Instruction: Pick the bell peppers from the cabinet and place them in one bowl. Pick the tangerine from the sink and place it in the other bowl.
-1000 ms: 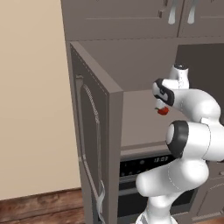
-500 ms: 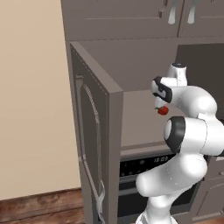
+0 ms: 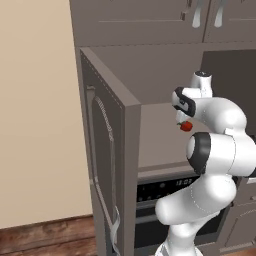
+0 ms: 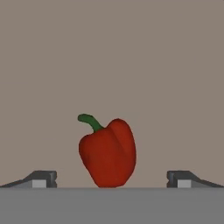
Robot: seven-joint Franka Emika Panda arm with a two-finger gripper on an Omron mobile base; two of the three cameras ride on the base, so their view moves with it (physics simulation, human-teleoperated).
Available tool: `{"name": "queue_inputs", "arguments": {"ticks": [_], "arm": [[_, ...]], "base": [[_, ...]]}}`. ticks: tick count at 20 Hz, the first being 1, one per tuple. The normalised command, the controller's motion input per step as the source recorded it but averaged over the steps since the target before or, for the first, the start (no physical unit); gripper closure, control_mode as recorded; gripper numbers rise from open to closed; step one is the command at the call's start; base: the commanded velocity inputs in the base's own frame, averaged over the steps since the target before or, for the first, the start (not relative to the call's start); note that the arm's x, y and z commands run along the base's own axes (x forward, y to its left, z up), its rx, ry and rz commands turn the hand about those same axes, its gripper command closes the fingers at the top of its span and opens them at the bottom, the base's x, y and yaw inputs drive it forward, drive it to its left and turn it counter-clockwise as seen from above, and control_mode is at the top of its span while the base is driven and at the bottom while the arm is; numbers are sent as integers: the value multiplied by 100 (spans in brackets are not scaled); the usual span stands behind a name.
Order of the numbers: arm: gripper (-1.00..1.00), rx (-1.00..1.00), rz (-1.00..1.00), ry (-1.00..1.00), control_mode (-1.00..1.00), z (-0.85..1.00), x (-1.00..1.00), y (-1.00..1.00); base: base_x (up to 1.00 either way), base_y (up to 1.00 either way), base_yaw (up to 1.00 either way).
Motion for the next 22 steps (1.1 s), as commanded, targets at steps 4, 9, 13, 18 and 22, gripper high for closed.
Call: {"name": "queue_inputs", "arguments": {"ticks": [4, 9, 13, 18, 22], "arm": [[-100, 0, 0, 0, -100, 0, 0, 0], [-100, 0, 0, -1, -100, -10, 1, 2], [-100, 0, 0, -2, -100, -32, 7, 6], [-100, 0, 0, 0, -100, -3, 16, 0], [-100, 0, 0, 0, -100, -1, 14, 0]], "base": [[0, 0, 0], [0, 0, 0], [0, 0, 0], [0, 0, 0], [0, 0, 0]]}}
